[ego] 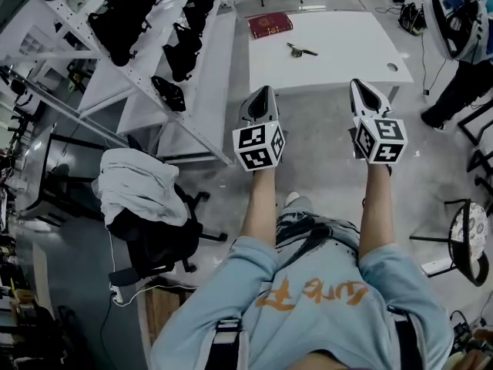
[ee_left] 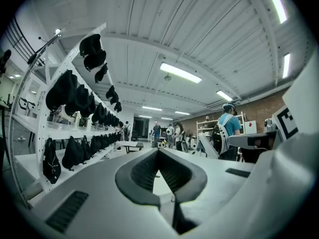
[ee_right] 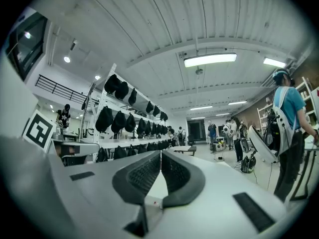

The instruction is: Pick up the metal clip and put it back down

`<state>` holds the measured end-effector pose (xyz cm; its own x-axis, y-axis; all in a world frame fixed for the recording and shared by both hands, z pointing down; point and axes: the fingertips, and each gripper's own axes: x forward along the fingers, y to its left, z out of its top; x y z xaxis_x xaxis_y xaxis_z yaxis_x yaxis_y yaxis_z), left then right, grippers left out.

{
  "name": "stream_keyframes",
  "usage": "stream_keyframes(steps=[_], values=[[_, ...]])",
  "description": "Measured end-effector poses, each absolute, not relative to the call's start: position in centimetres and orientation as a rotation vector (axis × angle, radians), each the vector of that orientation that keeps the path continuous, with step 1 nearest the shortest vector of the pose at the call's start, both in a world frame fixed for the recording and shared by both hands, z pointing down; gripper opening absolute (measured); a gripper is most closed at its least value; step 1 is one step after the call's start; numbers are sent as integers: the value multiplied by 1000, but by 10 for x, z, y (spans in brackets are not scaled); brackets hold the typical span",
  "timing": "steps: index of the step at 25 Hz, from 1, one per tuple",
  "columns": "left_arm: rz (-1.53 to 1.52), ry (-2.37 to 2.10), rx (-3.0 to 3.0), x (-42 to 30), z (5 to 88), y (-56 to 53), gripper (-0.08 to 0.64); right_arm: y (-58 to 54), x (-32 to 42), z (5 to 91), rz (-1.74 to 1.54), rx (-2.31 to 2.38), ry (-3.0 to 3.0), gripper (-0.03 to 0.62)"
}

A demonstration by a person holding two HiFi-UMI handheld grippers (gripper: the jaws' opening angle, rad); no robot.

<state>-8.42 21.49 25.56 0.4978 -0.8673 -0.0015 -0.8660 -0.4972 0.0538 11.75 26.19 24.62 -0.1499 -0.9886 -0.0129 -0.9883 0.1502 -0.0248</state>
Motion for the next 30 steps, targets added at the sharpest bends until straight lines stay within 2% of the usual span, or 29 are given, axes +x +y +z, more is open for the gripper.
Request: stream_keyframes(steps=[16,30], values=[[-182,-1584,2683,-71,228,143,5,207,145,230,73,-2012,2368,29],[-46,-1500,2630,-38,279,6,5,73,162,276,-89,-2038,2392,29]])
